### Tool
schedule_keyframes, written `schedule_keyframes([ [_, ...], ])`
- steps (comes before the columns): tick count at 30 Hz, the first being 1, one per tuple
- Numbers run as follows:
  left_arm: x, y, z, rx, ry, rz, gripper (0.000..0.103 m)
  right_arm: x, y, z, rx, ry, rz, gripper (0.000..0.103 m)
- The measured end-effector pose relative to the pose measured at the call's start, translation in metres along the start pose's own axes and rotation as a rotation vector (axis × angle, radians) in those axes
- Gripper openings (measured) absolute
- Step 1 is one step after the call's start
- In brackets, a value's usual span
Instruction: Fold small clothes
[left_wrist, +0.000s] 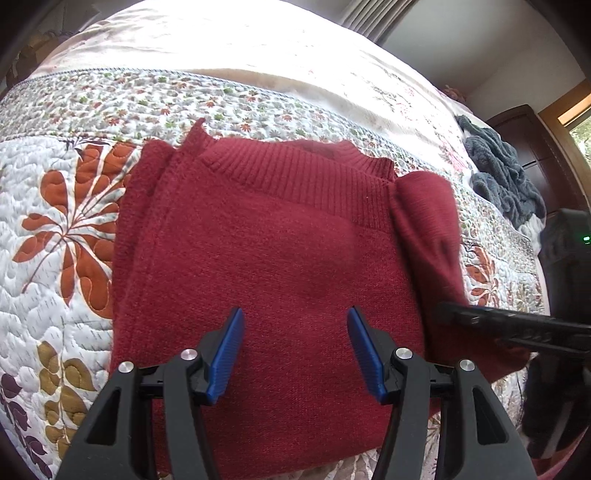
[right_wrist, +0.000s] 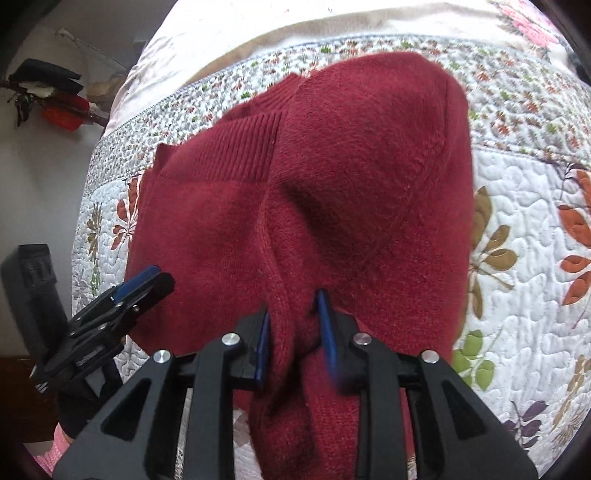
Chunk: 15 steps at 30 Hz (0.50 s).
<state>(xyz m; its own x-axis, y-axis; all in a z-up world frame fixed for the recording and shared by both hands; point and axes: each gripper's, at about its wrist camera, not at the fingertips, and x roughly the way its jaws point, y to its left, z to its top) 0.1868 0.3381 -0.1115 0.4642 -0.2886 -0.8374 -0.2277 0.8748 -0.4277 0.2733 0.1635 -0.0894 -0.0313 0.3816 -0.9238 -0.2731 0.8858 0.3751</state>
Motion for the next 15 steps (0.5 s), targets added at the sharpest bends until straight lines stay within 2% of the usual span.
schedule_keyframes([
  [7,0.001,-0.008,0.004,0.013,0.009,-0.026,0.058,0.006,0.001,-0.001,0.022,0.005,0.065,0.043],
  [10,0.001,-0.014,0.005,0.029,0.009,-0.026,0.058,0.003,-0.004,-0.003,0.054,-0.004,0.129,0.044],
  [11,0.001,-0.017,0.005,0.038,0.009,-0.022,0.058,0.000,-0.010,-0.004,0.085,-0.011,0.183,0.044],
  [15,0.001,-0.029,0.005,0.067,0.015,-0.027,0.058,-0.013,-0.028,-0.008,0.172,-0.027,0.297,0.044],
])
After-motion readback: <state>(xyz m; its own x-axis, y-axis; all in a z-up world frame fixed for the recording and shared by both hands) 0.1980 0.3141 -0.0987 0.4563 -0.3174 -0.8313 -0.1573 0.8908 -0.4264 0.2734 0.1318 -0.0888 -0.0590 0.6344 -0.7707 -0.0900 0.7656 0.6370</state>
